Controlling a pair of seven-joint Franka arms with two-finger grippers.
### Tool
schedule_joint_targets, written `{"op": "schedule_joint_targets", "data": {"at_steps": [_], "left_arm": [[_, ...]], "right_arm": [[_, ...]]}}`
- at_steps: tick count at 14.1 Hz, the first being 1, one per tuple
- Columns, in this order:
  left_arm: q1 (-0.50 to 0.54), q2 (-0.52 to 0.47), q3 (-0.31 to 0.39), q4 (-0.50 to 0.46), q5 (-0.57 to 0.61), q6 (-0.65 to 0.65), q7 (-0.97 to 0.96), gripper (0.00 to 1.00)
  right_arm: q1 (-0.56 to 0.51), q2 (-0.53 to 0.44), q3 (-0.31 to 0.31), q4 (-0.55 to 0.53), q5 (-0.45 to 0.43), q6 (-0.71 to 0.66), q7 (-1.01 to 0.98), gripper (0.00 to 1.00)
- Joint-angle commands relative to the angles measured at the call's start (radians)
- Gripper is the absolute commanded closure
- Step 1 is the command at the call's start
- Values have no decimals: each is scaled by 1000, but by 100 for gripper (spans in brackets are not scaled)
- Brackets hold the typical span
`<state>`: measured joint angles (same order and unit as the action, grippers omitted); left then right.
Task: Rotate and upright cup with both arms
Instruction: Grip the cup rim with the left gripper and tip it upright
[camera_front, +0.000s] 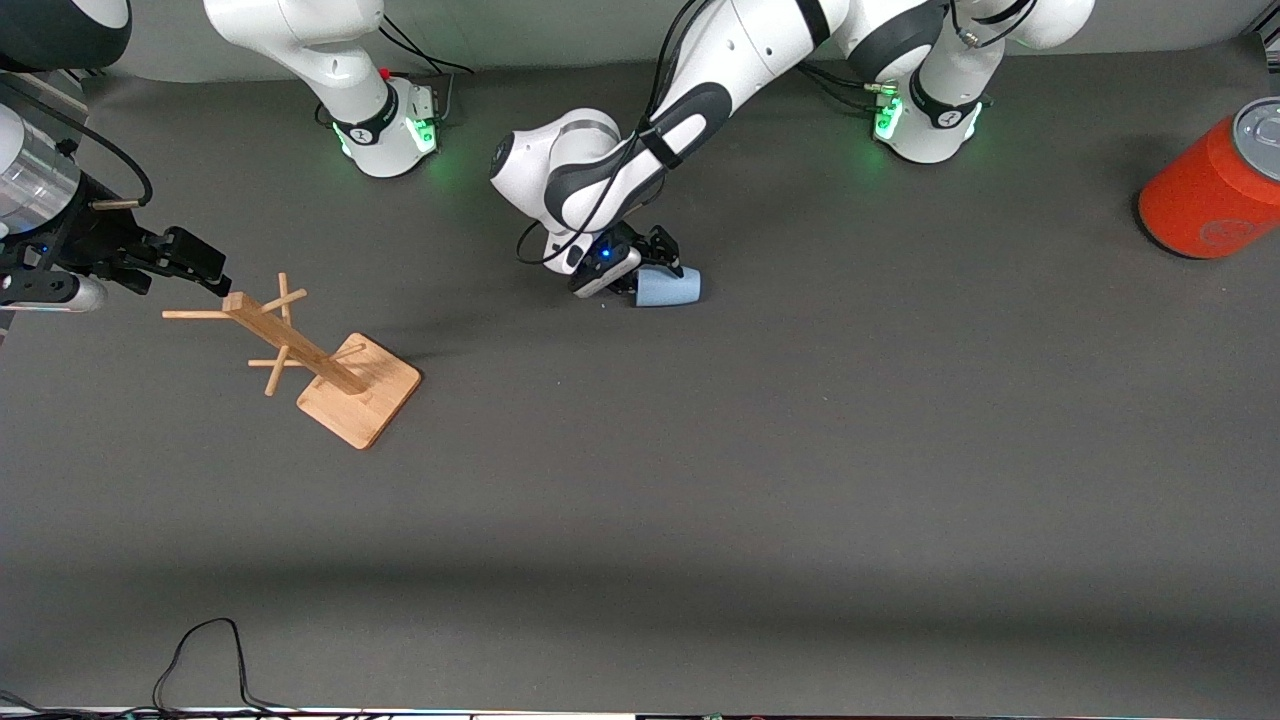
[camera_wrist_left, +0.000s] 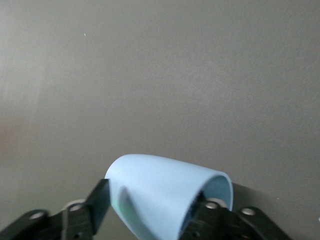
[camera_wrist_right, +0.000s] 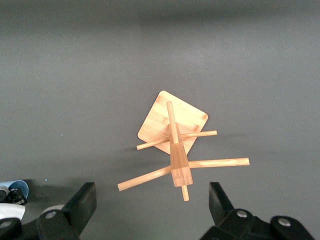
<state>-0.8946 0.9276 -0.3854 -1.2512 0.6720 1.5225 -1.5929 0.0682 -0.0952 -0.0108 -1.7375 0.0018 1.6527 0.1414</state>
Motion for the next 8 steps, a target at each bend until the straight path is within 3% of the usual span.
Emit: {"op": "schedule_joint_targets", "data": {"at_steps": [1, 3, 4, 8], "left_arm": [[-17, -4, 13, 51, -2, -33, -4, 61], [-18, -4, 13, 53, -5, -35, -9, 86], [-18, -4, 13, 52, -5, -33, -21, 93], [-18, -4, 13, 50, -5, -35, -59, 100]], "right_arm": [[2, 14, -1, 26, 9, 2, 9, 0], [2, 20, 5, 27, 9, 2, 10, 0], [4, 20, 6, 29, 9, 2, 10, 0], [4, 26, 26, 47, 9, 2, 20, 0]]}}
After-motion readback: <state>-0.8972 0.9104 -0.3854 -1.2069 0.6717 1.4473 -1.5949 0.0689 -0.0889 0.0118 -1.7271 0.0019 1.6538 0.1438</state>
